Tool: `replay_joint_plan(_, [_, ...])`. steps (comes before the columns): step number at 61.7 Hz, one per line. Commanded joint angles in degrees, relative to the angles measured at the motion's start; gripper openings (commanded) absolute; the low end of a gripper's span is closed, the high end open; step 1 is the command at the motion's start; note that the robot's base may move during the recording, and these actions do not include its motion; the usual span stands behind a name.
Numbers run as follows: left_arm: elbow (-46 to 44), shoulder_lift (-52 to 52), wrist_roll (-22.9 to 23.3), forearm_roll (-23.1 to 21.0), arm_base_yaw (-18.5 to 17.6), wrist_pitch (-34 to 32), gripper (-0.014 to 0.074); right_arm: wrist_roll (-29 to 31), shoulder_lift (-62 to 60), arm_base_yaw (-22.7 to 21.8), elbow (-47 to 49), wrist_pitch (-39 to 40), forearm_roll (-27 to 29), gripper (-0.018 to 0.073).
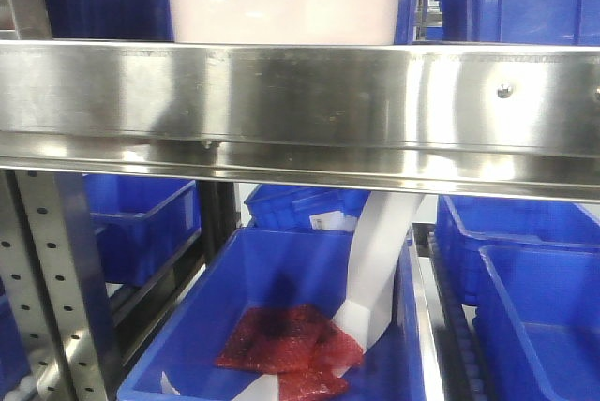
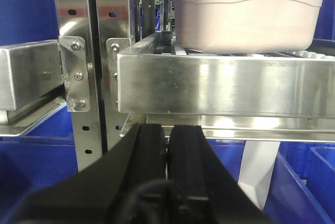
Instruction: Grab white bin and place on right shelf
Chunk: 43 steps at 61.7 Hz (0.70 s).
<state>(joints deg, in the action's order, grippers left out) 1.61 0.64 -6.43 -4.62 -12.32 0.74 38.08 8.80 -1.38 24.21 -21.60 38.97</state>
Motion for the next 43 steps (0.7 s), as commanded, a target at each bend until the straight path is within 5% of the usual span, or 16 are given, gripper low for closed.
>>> replay_joint_plan(1, [0.0,0.6,0.2,-0.4,-0.5,-5.3,-0.0118,-0.1,0.7,-0.3,1.5,4.1,1.1,0.0068])
replay_joint_plan(43, [0.0,0.6,0.2,-0.4,-0.5,-5.3,-0.0118,-0.1,0.8,-0.3,1.2,4.4,1.6,0.0068])
